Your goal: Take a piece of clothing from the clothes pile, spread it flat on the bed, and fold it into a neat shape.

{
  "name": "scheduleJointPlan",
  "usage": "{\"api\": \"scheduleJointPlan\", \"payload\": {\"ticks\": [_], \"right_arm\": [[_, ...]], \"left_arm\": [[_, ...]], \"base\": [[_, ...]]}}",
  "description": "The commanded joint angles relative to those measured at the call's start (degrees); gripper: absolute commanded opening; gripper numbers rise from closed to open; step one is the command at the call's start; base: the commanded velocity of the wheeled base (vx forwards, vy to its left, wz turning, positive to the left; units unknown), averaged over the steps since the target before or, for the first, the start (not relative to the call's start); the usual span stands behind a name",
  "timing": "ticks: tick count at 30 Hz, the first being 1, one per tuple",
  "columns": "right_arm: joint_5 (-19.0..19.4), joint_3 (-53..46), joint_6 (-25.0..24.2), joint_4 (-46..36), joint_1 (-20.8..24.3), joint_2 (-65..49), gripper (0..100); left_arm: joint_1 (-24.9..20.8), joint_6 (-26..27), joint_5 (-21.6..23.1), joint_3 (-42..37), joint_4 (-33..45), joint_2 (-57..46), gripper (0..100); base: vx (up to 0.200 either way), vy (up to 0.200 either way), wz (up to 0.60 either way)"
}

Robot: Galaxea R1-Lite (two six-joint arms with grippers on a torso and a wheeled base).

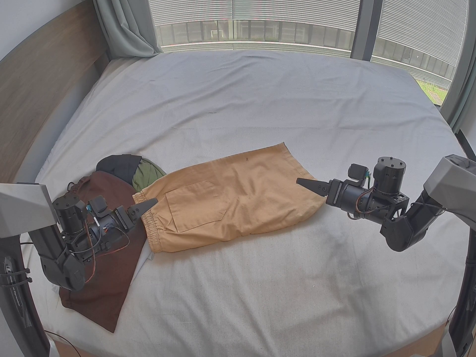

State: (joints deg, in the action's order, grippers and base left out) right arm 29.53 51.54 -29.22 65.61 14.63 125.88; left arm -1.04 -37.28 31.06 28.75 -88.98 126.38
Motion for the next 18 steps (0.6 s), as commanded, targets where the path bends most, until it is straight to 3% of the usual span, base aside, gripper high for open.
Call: {"api": "scheduleJointPlan", "payload": {"ticks": [1,18], "right_arm": [[-0.17,-1.80,-0.31,1.71,0.05,2.44,100],[-1.58,0.23,-0.40,2.59,1.98,9.03,100]], "left_arm": [[-0.63,0.10,0.05,-0.80,-0.14,-0.96,100],[-1.25,2.21,-0.30,-1.50,-0.05,-1.14,100]], "base": [[0.000,0.000,0.00],[0.000,0.000,0.00]]}}
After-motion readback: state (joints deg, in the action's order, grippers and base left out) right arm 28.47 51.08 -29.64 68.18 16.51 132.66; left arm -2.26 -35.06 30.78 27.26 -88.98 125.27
